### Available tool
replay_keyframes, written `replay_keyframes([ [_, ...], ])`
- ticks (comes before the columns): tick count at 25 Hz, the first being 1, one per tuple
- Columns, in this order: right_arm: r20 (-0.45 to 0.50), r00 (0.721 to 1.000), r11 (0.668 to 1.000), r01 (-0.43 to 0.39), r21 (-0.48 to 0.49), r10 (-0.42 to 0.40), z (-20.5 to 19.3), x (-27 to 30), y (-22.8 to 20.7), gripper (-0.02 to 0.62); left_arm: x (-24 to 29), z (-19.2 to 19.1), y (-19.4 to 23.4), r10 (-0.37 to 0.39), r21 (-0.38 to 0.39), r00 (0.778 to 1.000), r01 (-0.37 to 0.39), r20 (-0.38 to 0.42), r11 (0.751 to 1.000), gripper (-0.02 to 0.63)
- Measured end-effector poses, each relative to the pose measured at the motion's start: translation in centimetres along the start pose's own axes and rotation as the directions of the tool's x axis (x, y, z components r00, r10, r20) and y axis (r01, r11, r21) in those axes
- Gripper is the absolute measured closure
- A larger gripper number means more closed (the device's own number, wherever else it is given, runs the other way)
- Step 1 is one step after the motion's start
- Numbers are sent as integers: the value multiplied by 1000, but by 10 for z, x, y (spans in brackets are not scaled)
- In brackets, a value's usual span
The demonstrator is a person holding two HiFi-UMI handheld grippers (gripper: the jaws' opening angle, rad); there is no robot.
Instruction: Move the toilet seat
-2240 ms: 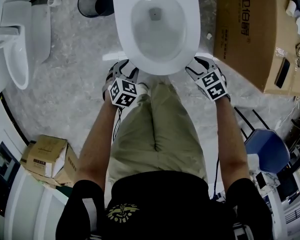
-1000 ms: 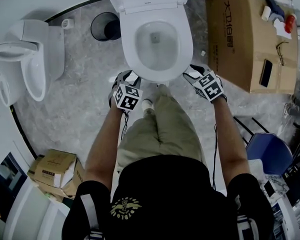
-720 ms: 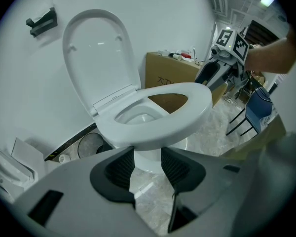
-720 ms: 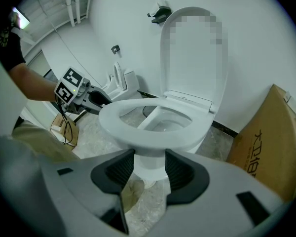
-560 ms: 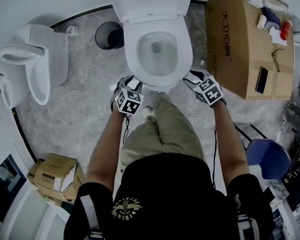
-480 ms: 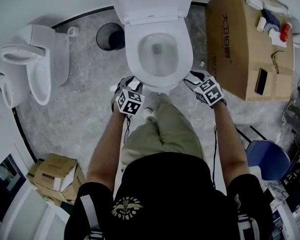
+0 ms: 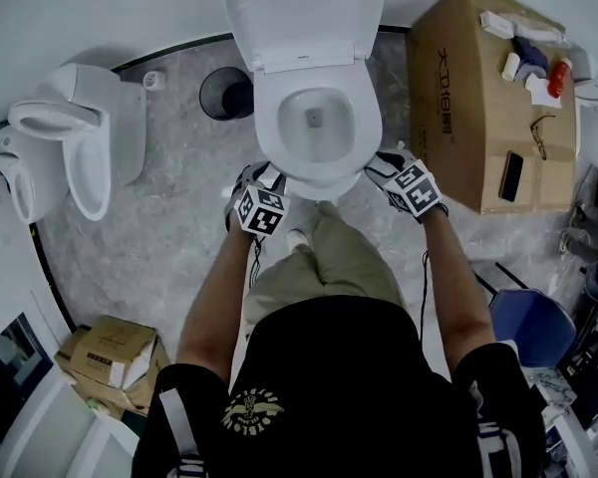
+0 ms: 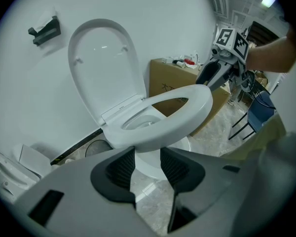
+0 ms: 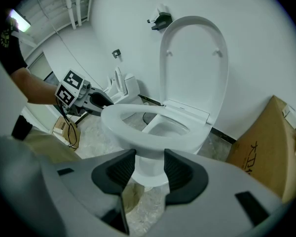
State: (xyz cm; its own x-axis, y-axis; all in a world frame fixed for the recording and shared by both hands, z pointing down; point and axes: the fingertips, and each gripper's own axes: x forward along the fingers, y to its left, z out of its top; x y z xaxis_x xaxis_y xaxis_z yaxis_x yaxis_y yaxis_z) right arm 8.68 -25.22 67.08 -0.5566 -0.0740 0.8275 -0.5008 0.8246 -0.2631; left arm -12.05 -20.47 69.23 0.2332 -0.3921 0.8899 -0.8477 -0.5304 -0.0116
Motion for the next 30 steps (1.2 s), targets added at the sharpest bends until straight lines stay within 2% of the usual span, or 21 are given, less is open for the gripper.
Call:
replay_keyframes([
  [14, -17, 996, 996, -83, -25, 83, 40, -20, -19, 391, -17, 39, 24, 46, -15, 999, -45, 5, 999, 437],
  [24, -17, 998, 997, -60, -57, 59, 68, -30, -28, 393, -26, 63, 42, 67, -18, 996, -66, 53, 998, 442],
  [30, 11, 999, 999, -29, -22, 30, 86, -37, -35, 393, -32, 77, 55, 39, -22, 997, -37, 69, 999, 442],
])
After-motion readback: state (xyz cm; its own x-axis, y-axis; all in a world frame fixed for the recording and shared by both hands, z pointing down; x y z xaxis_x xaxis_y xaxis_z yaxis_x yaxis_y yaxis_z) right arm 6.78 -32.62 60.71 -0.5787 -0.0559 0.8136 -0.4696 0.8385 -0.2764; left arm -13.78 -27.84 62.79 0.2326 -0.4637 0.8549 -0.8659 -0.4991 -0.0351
